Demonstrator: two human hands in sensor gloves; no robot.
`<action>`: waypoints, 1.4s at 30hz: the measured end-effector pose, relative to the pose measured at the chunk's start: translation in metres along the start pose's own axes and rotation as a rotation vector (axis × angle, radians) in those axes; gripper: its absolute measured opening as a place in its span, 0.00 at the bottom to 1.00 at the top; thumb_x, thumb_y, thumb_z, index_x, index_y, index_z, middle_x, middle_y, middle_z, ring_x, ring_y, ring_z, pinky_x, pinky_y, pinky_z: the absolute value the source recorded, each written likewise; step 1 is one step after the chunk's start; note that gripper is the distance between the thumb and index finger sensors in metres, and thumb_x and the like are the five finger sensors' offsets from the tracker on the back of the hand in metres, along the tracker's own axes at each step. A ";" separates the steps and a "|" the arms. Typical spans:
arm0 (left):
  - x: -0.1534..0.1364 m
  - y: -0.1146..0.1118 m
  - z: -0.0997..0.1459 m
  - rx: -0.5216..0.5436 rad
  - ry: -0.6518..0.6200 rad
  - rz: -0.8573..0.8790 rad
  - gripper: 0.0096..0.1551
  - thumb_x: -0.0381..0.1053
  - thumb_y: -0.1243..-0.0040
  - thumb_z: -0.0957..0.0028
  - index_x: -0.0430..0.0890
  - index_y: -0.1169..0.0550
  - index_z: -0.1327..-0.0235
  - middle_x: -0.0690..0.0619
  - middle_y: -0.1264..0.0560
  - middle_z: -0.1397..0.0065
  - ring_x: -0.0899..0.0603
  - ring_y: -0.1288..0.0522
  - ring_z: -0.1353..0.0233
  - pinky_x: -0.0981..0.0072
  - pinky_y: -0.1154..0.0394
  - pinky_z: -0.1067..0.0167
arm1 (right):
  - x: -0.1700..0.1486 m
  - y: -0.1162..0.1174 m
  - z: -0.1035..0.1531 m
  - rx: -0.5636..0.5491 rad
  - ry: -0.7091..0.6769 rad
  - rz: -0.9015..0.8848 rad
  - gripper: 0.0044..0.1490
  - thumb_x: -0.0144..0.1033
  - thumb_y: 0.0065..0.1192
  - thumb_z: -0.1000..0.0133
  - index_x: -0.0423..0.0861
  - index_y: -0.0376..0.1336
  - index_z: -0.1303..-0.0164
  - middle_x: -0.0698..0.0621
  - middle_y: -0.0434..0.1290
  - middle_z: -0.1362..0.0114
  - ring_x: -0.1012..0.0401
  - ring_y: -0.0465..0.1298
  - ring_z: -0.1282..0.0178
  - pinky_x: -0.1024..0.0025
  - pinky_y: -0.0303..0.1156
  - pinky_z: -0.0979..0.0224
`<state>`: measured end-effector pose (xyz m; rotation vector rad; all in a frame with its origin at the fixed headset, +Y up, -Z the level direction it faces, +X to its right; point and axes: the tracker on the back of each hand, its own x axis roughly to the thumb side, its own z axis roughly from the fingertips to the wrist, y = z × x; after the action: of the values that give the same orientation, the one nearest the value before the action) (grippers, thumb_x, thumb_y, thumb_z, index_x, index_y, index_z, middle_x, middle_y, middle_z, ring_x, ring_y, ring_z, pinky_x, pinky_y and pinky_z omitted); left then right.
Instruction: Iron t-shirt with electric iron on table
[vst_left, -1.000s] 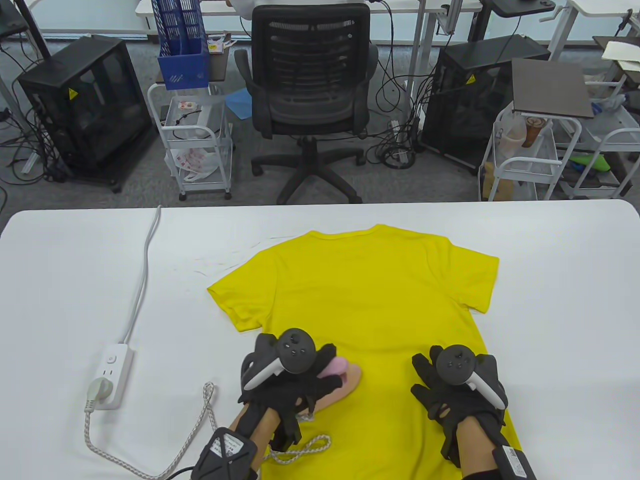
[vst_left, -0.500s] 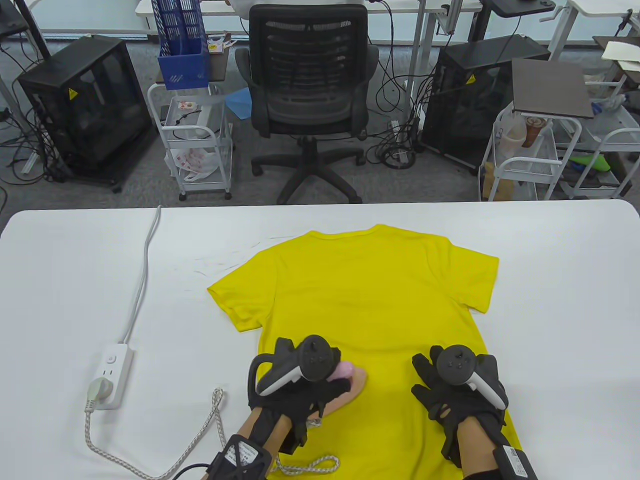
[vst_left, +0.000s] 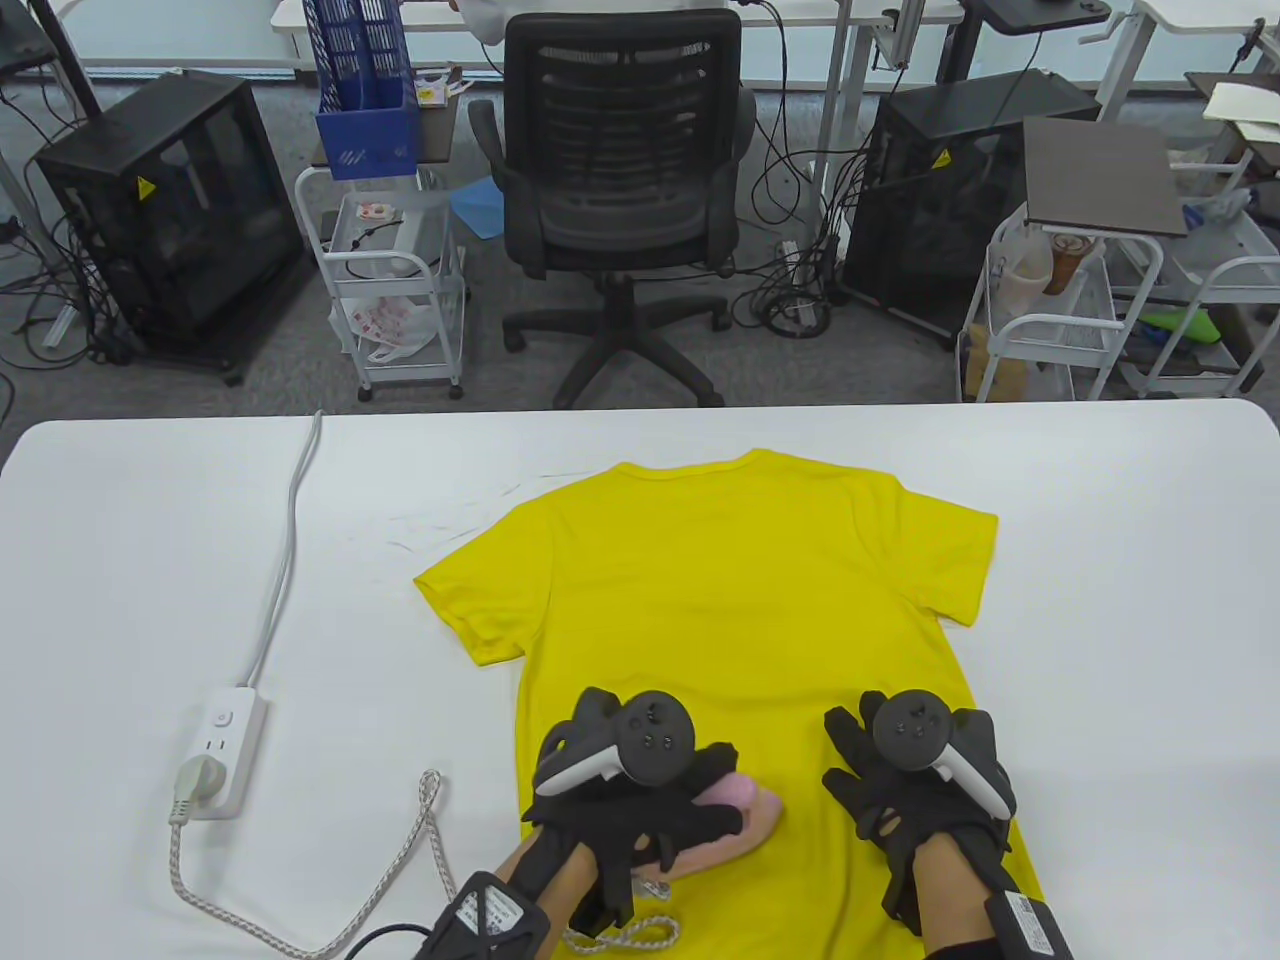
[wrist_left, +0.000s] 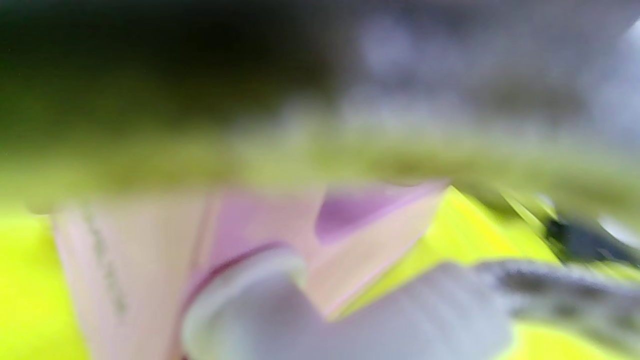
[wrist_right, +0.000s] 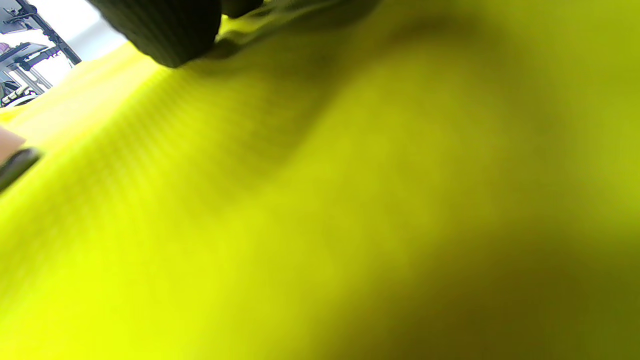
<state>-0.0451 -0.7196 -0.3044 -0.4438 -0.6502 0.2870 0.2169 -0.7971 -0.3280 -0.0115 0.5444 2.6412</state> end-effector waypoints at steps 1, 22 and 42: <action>0.006 -0.002 0.000 -0.013 -0.027 -0.020 0.43 0.73 0.39 0.57 0.57 0.31 0.28 0.58 0.17 0.45 0.53 0.10 0.59 0.54 0.19 0.41 | 0.000 0.000 0.000 0.000 0.000 0.001 0.42 0.52 0.59 0.47 0.63 0.45 0.25 0.51 0.36 0.17 0.48 0.32 0.19 0.39 0.32 0.25; -0.098 0.035 0.028 0.298 0.525 0.166 0.44 0.69 0.39 0.55 0.56 0.35 0.25 0.54 0.20 0.43 0.50 0.14 0.57 0.48 0.23 0.39 | 0.000 0.000 0.000 0.014 -0.002 -0.006 0.42 0.52 0.59 0.47 0.63 0.45 0.24 0.51 0.35 0.17 0.48 0.31 0.19 0.39 0.32 0.25; -0.111 0.044 0.035 0.307 0.446 0.401 0.41 0.69 0.32 0.58 0.50 0.27 0.35 0.56 0.19 0.47 0.50 0.13 0.59 0.48 0.22 0.40 | 0.004 -0.005 0.000 -0.005 -0.026 -0.013 0.42 0.53 0.59 0.47 0.62 0.46 0.24 0.49 0.36 0.17 0.46 0.33 0.19 0.37 0.34 0.24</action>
<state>-0.1568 -0.7142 -0.3583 -0.3240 -0.0706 0.6363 0.2151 -0.7912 -0.3302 0.0182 0.5273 2.6261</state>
